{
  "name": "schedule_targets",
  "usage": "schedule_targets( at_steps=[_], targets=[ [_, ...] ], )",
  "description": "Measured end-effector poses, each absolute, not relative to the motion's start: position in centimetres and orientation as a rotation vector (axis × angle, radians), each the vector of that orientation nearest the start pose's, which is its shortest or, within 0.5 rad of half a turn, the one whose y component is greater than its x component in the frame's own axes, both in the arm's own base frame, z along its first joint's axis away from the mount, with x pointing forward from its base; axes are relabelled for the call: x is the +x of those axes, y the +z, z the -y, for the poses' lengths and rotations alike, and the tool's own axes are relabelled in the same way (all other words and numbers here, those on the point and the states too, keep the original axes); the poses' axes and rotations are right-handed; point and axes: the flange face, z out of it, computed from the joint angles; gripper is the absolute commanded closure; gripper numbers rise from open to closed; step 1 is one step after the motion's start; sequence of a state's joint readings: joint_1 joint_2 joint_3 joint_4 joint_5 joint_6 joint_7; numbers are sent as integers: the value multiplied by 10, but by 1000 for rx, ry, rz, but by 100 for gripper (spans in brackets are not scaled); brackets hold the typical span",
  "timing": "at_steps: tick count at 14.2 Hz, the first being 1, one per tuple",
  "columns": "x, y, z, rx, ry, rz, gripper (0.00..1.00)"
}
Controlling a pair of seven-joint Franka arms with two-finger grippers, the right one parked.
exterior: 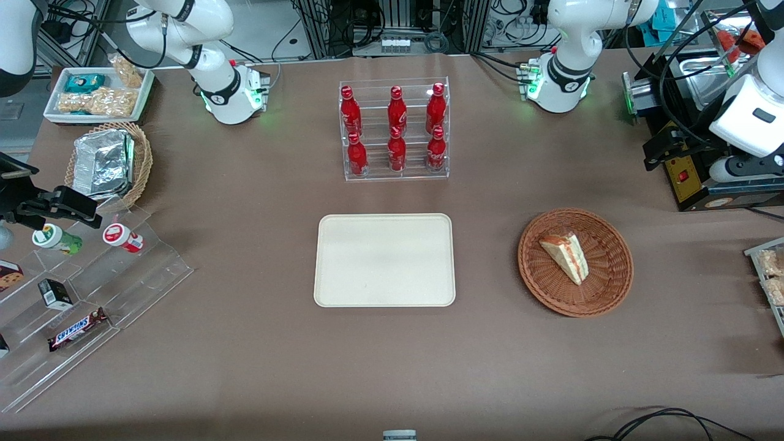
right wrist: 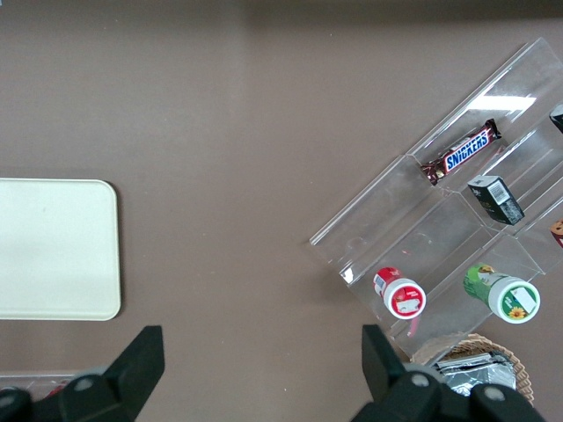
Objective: Place sandwich from basket to tray
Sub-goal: 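Lower the open left gripper over the sandwich in the wicker basket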
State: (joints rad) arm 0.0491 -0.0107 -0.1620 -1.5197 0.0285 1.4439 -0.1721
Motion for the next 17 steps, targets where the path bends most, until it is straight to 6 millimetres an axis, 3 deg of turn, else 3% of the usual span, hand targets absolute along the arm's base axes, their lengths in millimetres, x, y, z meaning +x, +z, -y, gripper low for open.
schedule_targets(
  at_steps=[5,8,10,13,17],
  targets=[
    [535,639,55,-3098,111,102,0],
    [543,612,42,-3089,206,137,0],
    [552,575,38,-3073,317,175,0],
    [572,509,42,-3022,417,394,0],
    [591,403,53,-3023,223,658,0]
  ],
)
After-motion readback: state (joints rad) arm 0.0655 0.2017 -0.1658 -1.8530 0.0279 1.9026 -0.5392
